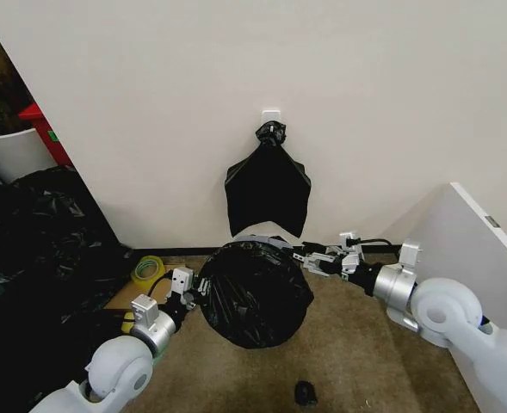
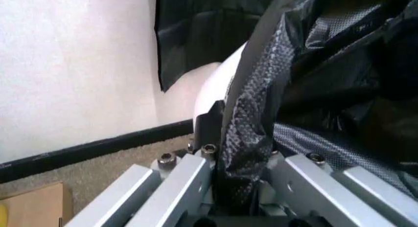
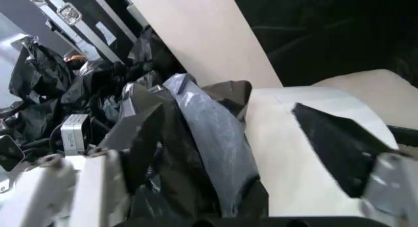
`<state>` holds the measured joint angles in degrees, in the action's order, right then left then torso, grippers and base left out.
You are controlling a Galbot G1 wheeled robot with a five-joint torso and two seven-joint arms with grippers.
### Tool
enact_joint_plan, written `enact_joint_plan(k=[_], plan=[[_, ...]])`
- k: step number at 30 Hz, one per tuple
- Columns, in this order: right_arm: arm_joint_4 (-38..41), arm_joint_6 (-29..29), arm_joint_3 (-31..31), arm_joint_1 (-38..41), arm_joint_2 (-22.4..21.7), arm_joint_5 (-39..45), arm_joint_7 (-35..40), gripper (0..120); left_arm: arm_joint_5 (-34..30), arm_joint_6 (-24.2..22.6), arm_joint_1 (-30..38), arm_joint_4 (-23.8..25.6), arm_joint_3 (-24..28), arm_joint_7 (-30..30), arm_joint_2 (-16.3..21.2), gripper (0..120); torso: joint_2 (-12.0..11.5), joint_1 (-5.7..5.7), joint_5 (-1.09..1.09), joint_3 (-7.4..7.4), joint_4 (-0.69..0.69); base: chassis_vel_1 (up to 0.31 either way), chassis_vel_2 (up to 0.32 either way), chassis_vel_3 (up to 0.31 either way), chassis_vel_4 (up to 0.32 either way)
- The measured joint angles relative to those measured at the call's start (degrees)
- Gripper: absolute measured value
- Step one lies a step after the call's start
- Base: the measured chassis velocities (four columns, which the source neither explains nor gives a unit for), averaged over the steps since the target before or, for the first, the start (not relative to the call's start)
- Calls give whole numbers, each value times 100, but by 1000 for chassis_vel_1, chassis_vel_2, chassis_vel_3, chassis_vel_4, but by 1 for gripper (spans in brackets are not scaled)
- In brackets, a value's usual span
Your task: Place the garbage bag over the trash bin.
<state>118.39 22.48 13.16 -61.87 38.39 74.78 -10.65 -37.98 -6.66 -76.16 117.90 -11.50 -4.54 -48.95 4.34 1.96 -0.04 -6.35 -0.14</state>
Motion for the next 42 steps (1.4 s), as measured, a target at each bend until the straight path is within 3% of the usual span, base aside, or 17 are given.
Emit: enact_joint_plan(k=[8,9,10,19,36,42], plan=[[59,26,-41,-17,14,-35,0,45,47,1,16,-16,21,-58,-44,0,0,0,-1,0,0,0,0,0,0],[59,26,-43,-17,14,-35,2,40,59,1,15,-8,23,-58,-44,0,0,0,0,0,-1,0,0,0,0],[45,26,-52,-8,8,-34,2,26,69,2,11,16,25,-57,-31,0,0,0,0,0,0,0,0,0,0],[28,27,-110,30,-14,-56,-2,0,43,-7,14,39,108,-97,-44,0,0,0,0,0,0,0,0,0,0],[-120,-90,-298,269,104,-192,269,0,94,-35,-29,113,148,-91,-65,0,0,0,0,0,0,0,0,0,0],[-447,15,-628,525,281,-647,789,0,311,27,-57,150,155,-32,-75,0,0,0,0,0,0,0,0,0,0]])
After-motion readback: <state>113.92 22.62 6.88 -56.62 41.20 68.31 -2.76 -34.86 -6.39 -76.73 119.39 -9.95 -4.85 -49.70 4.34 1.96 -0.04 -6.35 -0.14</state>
